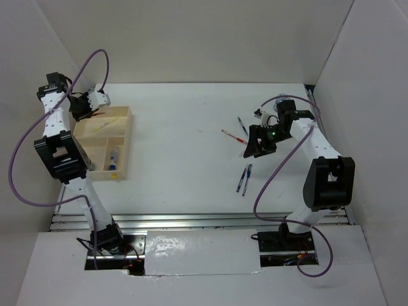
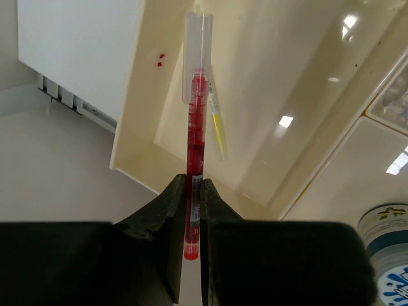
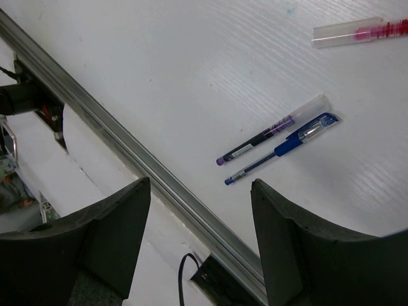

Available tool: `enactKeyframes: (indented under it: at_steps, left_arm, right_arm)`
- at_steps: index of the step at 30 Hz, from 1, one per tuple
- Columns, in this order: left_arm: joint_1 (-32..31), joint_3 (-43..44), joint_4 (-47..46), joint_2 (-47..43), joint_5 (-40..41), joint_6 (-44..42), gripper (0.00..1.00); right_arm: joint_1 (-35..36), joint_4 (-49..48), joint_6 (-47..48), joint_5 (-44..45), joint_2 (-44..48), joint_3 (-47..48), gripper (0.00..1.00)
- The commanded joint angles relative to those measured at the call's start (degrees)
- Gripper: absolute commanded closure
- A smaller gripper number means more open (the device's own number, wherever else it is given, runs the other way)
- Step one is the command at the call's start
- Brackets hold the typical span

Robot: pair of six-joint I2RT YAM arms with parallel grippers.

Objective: Sort the stationery into containers
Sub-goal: Place the pen in the storage box.

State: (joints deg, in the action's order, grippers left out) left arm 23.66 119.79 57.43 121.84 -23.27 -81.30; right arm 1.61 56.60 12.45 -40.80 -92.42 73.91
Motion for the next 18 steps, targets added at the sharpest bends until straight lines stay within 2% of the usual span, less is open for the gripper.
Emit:
enactKeyframes:
  at_steps: [1, 5, 11, 18]
  left_arm:
    - [-0.4, 2.5, 3.0, 0.5, -1.5, -11.5, 1.00]
    - [-2.1, 1.0, 1.2, 2.3, -0.4, -9.6, 1.00]
    - [-6.1, -6.2, -5.7, 3.8, 1.6, -1.6, 0.98]
    - [-6.8, -2.5, -6.6, 8.6, 3.1, 4.8, 0.96]
  right_arm:
    - [0.8, -1.3, -0.1, 1.1, -0.9, 1.8, 0.29]
    - [1.5, -1.8, -0.9, 1.6, -1.4, 1.7, 0.29]
    - [1.8, -1.6, -1.0, 2.2, -2.2, 1.8, 0.30]
    - [1.5, -1.0, -0.5, 2.7, -1.9, 1.7, 0.30]
